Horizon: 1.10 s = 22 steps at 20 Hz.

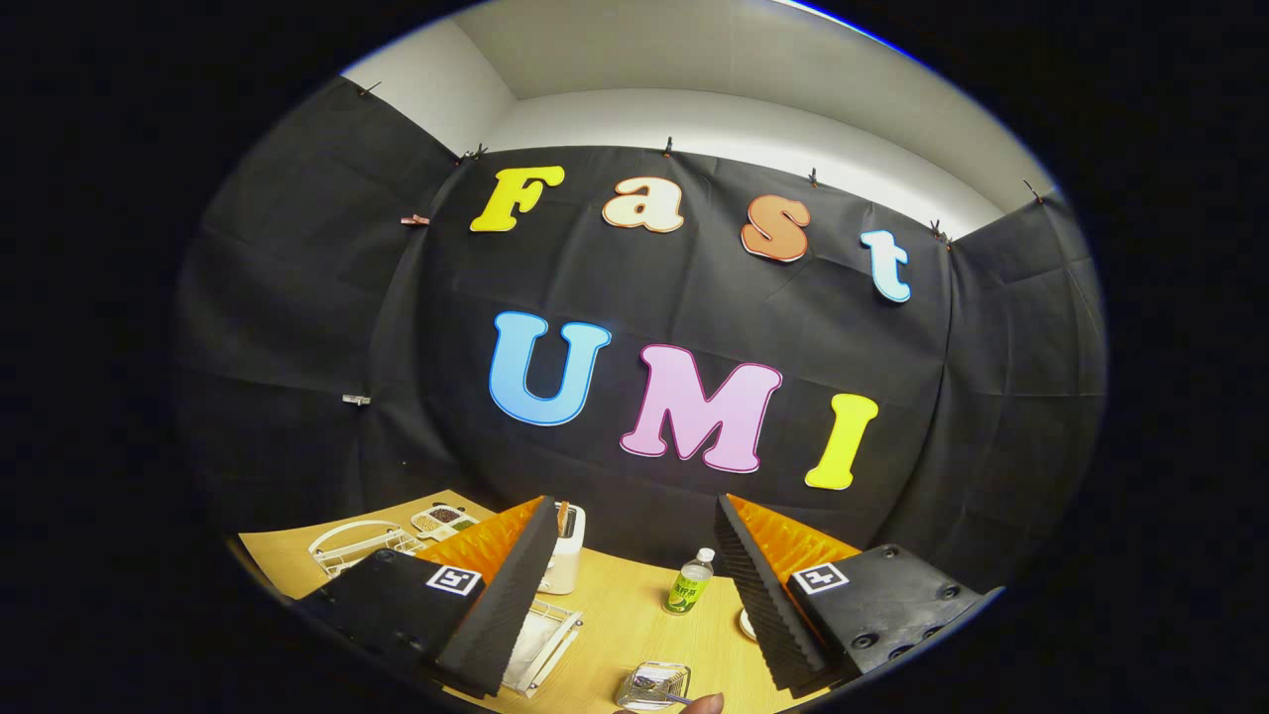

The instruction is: Take the plate from the dish rack, then take the spoon from the basket and place it into the plate.

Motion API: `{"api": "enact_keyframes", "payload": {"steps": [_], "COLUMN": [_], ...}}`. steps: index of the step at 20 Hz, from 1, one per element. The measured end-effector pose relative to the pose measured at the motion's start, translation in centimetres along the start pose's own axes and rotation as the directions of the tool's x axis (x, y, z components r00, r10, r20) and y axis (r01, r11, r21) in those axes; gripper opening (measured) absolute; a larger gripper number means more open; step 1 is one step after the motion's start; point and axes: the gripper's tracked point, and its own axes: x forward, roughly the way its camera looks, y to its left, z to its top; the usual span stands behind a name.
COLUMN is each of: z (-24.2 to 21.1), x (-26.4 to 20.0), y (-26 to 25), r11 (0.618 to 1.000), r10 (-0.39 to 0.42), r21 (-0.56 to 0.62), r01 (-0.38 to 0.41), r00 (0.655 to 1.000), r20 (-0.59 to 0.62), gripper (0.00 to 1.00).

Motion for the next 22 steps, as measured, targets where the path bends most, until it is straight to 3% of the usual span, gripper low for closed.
{"api": "enact_keyframes", "payload": {"steps": [12,16,19,22], "z": [-1.0,-3.0,-6.5,-11.6], "x": [0.7,2.2,3.9,5.1], "y": [1.3,3.8,6.7,9.2], "r11": [0.999,0.996,0.988,0.982], "r10": [0.023,0.086,0.155,0.188], "r21": [0.025,0.046,0.05,0.087], "r01": [-0.022,-0.081,-0.147,-0.167], "r00": [0.999,0.988,0.949,0.866], "r20": [-0.044,-0.127,-0.274,-0.464], "gripper": [0.98,0.97,0.98,0.98]}}
